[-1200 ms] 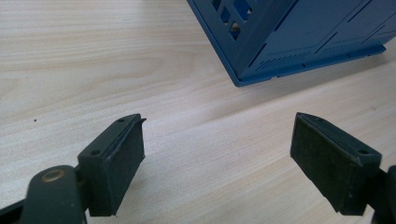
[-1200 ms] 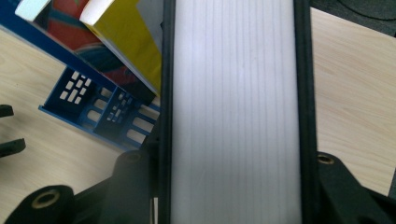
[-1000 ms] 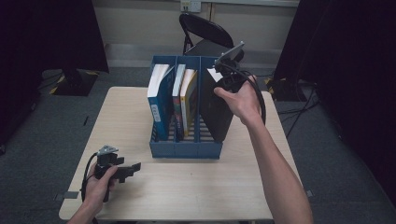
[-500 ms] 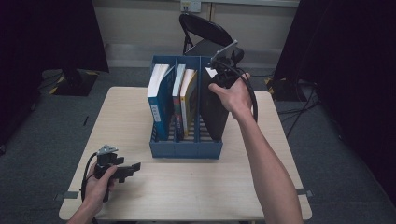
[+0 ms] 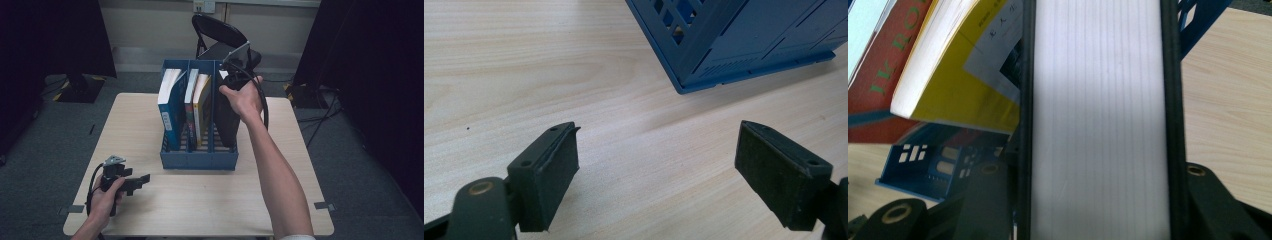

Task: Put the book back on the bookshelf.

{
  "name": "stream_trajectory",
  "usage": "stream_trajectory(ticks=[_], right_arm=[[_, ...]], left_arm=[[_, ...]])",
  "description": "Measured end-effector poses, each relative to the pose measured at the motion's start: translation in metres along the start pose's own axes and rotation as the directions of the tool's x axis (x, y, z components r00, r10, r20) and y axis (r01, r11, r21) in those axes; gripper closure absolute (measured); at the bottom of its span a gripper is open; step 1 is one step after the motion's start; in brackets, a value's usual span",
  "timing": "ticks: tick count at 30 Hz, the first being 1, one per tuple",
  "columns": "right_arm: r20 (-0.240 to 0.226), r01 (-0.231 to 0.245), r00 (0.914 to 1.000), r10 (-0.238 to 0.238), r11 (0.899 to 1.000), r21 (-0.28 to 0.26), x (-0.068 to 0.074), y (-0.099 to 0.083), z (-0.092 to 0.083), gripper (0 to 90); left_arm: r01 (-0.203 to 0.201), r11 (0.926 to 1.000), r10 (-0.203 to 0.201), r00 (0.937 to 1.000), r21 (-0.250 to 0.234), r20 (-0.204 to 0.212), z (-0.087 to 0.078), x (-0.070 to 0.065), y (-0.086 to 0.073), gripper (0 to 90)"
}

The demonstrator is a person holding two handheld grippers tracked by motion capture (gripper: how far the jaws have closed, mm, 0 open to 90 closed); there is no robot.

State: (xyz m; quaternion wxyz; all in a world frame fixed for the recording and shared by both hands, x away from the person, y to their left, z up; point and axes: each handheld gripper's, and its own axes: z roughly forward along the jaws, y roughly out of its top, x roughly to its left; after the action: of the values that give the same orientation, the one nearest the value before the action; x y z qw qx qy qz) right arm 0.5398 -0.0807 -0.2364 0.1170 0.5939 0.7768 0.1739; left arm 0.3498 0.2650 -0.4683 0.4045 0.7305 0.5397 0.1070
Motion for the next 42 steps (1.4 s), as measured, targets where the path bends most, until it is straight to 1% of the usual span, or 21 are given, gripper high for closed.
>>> stream_trajectory(ticks=[4, 8, 12, 13, 19, 21, 22, 27, 29, 31, 33, 39, 42], right_arm=[[0.02, 0.004, 0.9998, -0.004, 1.0, -0.007, 0.005, 0.002, 0.005, 53.5], [0.015, -0.031, 0.9994, 0.032, 0.999, -0.004, 0.003, 0.003, 0.012, 53.5], [0.02, -0.044, 0.9988, 0.044, 0.999, -0.005, 0.003, 0.003, 0.023, 53.5], [0.021, -0.062, 0.9978, 0.062, 0.998, -0.009, 0.003, 0.003, 0.026, 53.5], [0.03, -0.075, 0.9967, 0.075, 0.997, -0.002, 0.005, 0.001, 0.045, 53.5], [0.027, -0.093, 0.9953, 0.093, 0.996, -0.004, 0.004, 0.0, 0.05, 53.5], [0.029, -0.096, 0.995, 0.096, 0.995, -0.005, 0.003, -0.001, 0.053, 53.5], [0.033, -0.095, 0.9949, 0.095, 0.995, 0.001, 0.006, -0.004, 0.062, 53.5], [0.033, -0.102, 0.9942, 0.102, 0.995, -0.004, 0.006, -0.007, 0.066, 53.5], [0.037, -0.101, 0.9941, 0.102, 0.995, -0.015, 0.006, -0.009, 0.068, 53.4], [0.04, -0.091, 0.995, 0.092, 0.996, -0.016, 0.008, -0.01, 0.069, 53.3], [0.043, -0.088, 0.9951, 0.089, 0.996, -0.025, 0.009, -0.015, 0.07, 53.0], [0.036, -0.087, 0.9955, 0.088, 0.996, -0.032, 0.009, -0.019, 0.071, 52.4]], left_arm=[[-0.002, 1.0, 0.002, 1.0, 0.0, 0.005, 0.001, 0.0, 0.0, 17.3], [-0.004, 1.0, 0.004, 1.0, -0.003, 0.005, 0.001, -0.001, 0.0, 17.3], [-0.001, 1.0, 0.001, 1.0, 0.0, 0.003, 0.001, 0.0, 0.0, 17.3], [0.0, 1.0, 0.0, 1.0, -0.002, 0.003, 0.001, 0.0, 0.0, 17.3], [-0.003, 1.0, 0.003, 1.0, 0.002, 0.005, 0.002, 0.0, -0.001, 17.3], [-0.004, 0.9999, 0.004, 1.0, 0.009, 0.007, 0.001, 0.0, -0.001, 17.3], [-0.003, 1.0, 0.003, 1.0, 0.005, 0.006, 0.001, 0.0, -0.001, 17.3], [-0.004, 0.9999, 0.004, 1.0, 0.013, 0.008, 0.002, 0.0, -0.001, 17.3], [-0.005, 1.0, 0.005, 1.0, 0.006, 0.005, 0.002, 0.0, -0.001, 17.3], [-0.005, 0.9999, 0.005, 1.0, 0.01, 0.006, 0.001, 0.0, -0.001, 17.3], [-0.007, 1.0, 0.007, 1.0, 0.007, 0.005, 0.002, 0.0, -0.001, 17.3], [-0.018, 0.9998, 0.018, 0.9998, 0.009, -0.001, 0.002, -0.002, -0.001, 17.4], [-0.018, 0.9998, 0.018, 0.9998, 0.012, 0.001, 0.002, -0.002, 0.0, 17.4]])
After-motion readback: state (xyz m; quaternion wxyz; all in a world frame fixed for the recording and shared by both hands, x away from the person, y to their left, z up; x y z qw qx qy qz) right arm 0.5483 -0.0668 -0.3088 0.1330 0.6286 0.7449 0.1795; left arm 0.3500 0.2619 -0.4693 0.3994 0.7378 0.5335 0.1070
